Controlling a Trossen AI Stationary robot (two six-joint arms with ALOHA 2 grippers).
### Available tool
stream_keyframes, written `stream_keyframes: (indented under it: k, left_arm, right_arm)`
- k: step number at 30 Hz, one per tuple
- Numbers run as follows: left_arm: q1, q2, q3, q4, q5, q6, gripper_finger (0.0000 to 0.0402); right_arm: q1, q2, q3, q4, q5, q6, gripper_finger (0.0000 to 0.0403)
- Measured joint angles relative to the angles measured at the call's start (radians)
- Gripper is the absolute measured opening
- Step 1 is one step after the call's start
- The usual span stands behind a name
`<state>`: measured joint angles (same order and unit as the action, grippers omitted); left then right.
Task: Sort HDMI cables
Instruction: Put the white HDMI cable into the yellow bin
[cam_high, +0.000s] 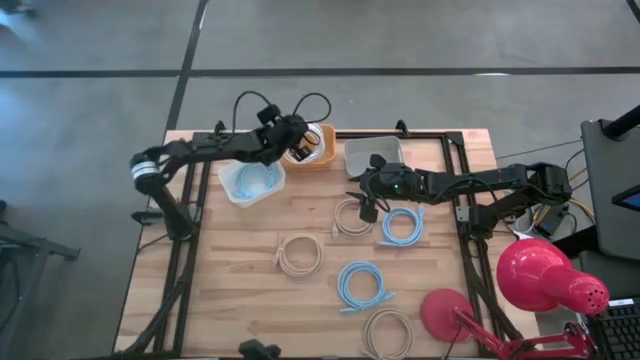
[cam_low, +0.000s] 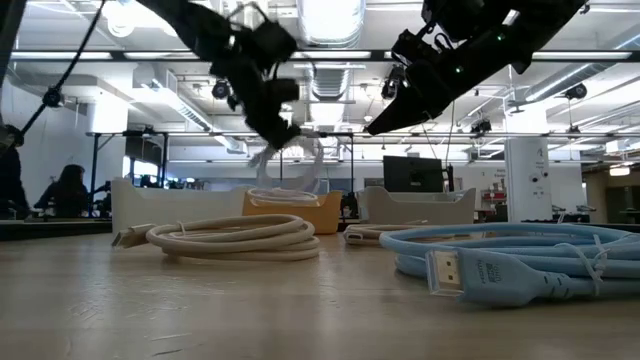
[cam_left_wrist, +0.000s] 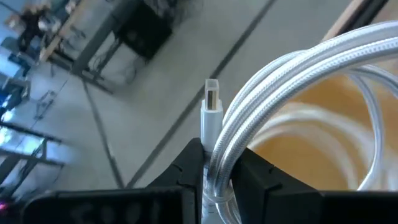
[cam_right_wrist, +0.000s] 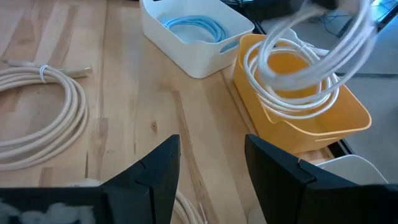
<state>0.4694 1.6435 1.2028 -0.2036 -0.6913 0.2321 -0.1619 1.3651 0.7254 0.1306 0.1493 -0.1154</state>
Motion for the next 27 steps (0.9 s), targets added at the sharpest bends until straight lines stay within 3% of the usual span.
stream_keyframes:
  k: [9, 20, 27]
  left_arm:
    - [0.042, 0.127, -0.031, 0.078, -0.038, 0.029, 0.0058]
    - [0.04, 0.163, -0.034, 0.193, -0.117, 0.055, 0.0058]
    - [0.042, 0.17, -0.044, 0.199, -0.035, 0.036, 0.0058]
  right_arm:
    - [0.0, 0.0, -0.003, 0.0, 0.0, 0.0, 0.0178]
    - [0.0, 0.0, -0.003, 0.0, 0.0, -0.011, 0.0178]
    - [0.0, 0.0, -0.008, 0.0, 0.0, -0.015, 0.0178]
